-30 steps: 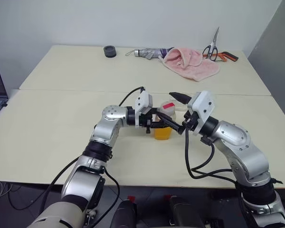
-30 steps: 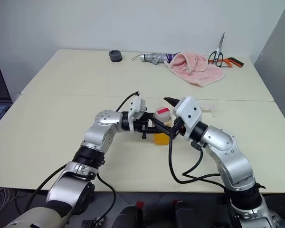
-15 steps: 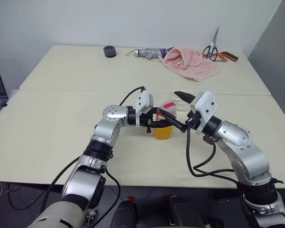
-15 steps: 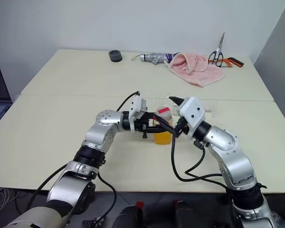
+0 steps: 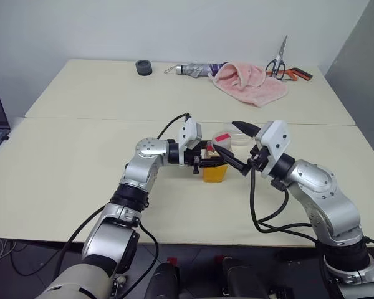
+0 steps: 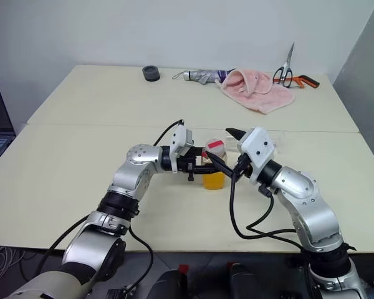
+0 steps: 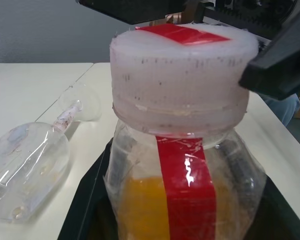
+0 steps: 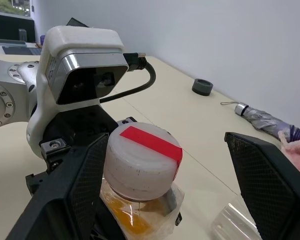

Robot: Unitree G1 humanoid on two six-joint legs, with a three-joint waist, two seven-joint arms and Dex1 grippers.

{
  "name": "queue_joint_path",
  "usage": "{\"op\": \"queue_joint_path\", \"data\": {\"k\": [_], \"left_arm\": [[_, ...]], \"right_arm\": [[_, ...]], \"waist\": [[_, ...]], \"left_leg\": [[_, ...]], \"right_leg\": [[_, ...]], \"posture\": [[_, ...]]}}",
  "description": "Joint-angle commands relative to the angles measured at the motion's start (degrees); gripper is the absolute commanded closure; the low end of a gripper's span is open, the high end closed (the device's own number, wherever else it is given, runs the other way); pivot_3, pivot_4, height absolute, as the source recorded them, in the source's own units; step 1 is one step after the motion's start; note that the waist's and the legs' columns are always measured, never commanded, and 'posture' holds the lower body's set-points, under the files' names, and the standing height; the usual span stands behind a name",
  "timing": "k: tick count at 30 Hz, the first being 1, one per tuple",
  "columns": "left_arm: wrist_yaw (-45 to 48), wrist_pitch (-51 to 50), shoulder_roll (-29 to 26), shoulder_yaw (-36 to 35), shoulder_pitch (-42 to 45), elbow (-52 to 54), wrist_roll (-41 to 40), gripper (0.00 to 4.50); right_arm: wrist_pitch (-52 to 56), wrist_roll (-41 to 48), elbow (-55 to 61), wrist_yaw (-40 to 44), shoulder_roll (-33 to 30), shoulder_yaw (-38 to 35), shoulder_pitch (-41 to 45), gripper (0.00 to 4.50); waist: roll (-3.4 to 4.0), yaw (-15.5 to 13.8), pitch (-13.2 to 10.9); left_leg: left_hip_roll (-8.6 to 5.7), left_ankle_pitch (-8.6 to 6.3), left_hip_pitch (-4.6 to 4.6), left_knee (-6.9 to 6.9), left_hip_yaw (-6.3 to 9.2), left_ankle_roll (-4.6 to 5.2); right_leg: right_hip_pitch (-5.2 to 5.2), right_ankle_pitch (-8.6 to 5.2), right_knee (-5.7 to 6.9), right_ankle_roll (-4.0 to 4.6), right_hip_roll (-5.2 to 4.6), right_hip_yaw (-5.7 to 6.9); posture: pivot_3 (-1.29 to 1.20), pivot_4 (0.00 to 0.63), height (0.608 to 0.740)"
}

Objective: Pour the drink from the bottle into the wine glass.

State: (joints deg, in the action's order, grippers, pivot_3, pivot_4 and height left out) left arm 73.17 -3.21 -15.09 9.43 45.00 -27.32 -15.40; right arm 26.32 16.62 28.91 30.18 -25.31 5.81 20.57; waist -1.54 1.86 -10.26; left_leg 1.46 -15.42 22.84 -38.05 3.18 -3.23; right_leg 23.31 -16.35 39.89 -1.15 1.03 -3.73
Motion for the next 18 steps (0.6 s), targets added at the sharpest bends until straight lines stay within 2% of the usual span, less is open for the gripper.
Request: {"op": "queue_joint_path", "data": {"k": [1,18], "left_arm": [[1.01,0.97,-0.51,-0.52,0.53,2.25,-0.7,2.69],[1.12,1.31,-0.66,-0.34,0.53,2.5,-0.51,2.69]], "right_arm": [[0.12,-0.4,1.04,-2.26,-1.29,-5.57,-0.31,0.57],[0.64,-0.64,1.16,-2.48,-3.06,-6.57,-1.33,0.57]], "waist": [[0.0,0.0,0.0],[0.0,0.0,0.0]], "left_leg": [[0.0,0.0,0.0,0.0,0.0,0.0],[0.0,0.0,0.0,0.0,0.0,0.0]], "right_leg": [[0.0,0.0,0.0,0.0,0.0,0.0],[0.0,0.0,0.0,0.0,0.0,0.0]], "posture": [[0.0,0.15,0.74],[0.0,0.15,0.74]]}}
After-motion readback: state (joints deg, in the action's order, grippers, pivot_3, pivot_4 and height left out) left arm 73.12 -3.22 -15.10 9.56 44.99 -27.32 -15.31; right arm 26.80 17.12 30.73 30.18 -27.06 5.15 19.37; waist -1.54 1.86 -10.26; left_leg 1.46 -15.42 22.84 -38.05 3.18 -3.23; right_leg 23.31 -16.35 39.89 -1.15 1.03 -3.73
